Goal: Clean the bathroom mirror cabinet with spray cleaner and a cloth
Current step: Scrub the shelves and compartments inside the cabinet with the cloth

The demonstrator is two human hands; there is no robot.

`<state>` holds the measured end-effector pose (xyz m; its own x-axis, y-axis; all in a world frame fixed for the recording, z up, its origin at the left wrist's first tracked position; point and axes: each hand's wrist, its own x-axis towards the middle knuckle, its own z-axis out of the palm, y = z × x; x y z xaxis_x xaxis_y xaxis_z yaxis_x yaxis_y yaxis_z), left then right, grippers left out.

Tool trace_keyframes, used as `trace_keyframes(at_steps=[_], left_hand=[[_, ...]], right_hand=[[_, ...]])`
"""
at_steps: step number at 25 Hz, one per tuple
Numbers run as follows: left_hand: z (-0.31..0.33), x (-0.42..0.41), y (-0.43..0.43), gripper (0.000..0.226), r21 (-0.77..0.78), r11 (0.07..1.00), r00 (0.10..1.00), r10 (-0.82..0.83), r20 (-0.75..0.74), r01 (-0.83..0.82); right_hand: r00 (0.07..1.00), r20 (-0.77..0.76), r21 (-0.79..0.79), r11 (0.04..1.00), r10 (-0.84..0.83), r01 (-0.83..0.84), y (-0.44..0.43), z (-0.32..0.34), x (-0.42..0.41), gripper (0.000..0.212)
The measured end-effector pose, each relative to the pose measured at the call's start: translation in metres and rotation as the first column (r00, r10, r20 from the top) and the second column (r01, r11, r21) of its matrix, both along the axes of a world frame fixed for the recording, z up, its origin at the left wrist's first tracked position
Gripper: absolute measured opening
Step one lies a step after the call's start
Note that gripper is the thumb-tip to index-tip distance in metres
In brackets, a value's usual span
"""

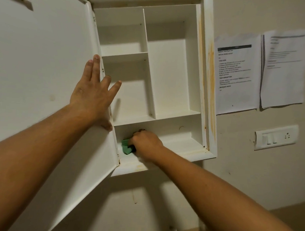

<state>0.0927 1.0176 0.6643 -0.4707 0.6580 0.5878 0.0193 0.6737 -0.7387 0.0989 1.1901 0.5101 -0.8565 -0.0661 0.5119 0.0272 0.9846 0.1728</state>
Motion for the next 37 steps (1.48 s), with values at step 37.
trace_keyframes(at_steps=[37], left_hand=[[-0.004, 0.005, 0.002, 0.148, -0.010, 0.999, 0.999, 0.040, 0.020, -0.040]], right_hand=[[0.943, 0.036, -0.364, 0.874, -0.332, 0.322, 0.017, -0.017, 0.066, 0.017]])
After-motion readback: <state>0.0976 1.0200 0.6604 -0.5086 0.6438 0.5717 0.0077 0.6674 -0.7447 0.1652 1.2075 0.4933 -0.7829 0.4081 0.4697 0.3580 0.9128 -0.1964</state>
